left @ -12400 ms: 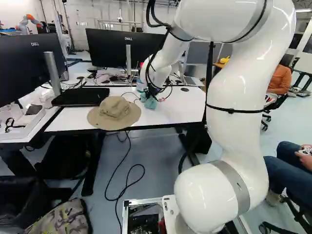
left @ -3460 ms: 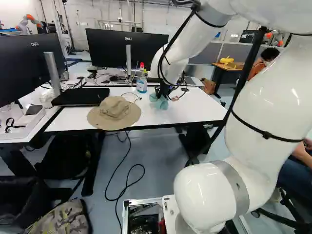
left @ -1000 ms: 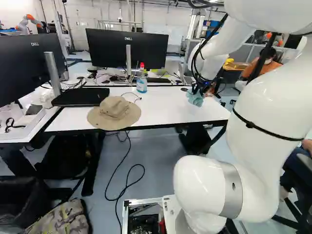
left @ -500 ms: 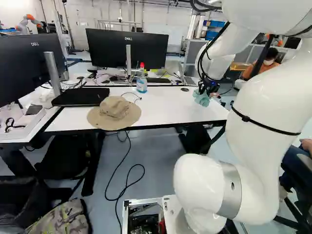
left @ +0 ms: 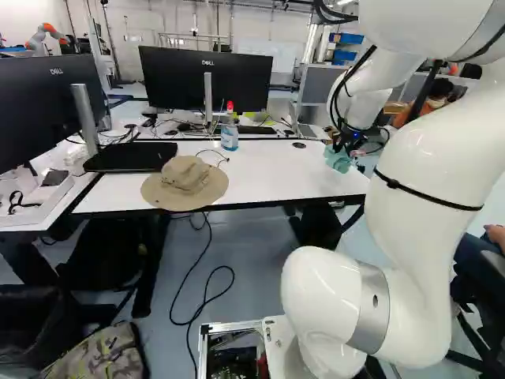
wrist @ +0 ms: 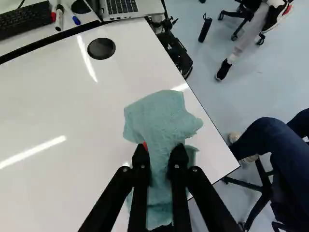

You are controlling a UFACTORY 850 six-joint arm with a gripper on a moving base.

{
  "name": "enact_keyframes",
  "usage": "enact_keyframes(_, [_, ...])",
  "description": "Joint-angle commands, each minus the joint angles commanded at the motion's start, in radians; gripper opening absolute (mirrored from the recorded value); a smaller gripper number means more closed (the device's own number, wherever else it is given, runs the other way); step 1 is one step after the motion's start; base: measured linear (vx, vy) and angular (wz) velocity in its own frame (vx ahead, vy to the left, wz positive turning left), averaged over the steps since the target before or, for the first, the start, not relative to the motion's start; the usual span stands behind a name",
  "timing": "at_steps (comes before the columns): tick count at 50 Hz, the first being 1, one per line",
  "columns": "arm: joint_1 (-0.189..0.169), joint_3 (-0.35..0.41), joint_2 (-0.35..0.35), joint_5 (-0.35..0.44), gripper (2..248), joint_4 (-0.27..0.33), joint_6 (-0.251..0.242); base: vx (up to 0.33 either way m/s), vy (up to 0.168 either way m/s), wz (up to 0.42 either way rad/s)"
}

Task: Clean the table with the green towel

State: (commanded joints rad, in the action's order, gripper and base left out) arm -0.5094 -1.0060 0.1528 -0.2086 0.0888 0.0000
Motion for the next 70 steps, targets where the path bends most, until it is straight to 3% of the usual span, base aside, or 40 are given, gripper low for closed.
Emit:
enact_keyframes(18, [-0.050,-0.036,0.032,0.000,50,0.000,0.000,0.000,0.000,0.000])
enact_keyframes(37, [-0.051,-0.037,0.033,0.000,51,0.000,0.000,0.000,0.000,0.000])
enact_keyframes(38, [-0.051,-0.037,0.033,0.000,79,0.000,0.000,0.000,0.000,0.000])
enact_keyframes(43, [-0.051,-0.037,0.033,0.000,79,0.000,0.000,0.000,0.000,0.000])
enact_keyframes(44, [-0.051,-0.037,0.033,0.000,114,0.000,0.000,0.000,0.000,0.000])
enact_keyframes(48, [-0.051,-0.037,0.033,0.000,114,0.000,0.000,0.000,0.000,0.000])
enact_keyframes(49, [-0.051,-0.037,0.033,0.000,149,0.000,0.000,0.000,0.000,0.000])
enact_keyframes(53, [-0.051,-0.037,0.033,0.000,149,0.000,0.000,0.000,0.000,0.000])
enact_keyframes(54, [-0.051,-0.037,0.033,0.000,184,0.000,0.000,0.000,0.000,0.000])
enact_keyframes(58, [-0.051,-0.037,0.033,0.000,184,0.000,0.000,0.000,0.000,0.000])
enact_keyframes(59, [-0.051,-0.037,0.033,0.000,222,0.000,0.000,0.000,0.000,0.000])
enact_keyframes(64, [-0.051,-0.037,0.033,0.000,222,0.000,0.000,0.000,0.000,0.000])
enact_keyframes(65, [-0.051,-0.037,0.033,0.000,247,0.000,0.000,0.000,0.000,0.000])
enact_keyframes(70, [-0.051,-0.037,0.033,0.000,247,0.000,0.000,0.000,0.000,0.000])
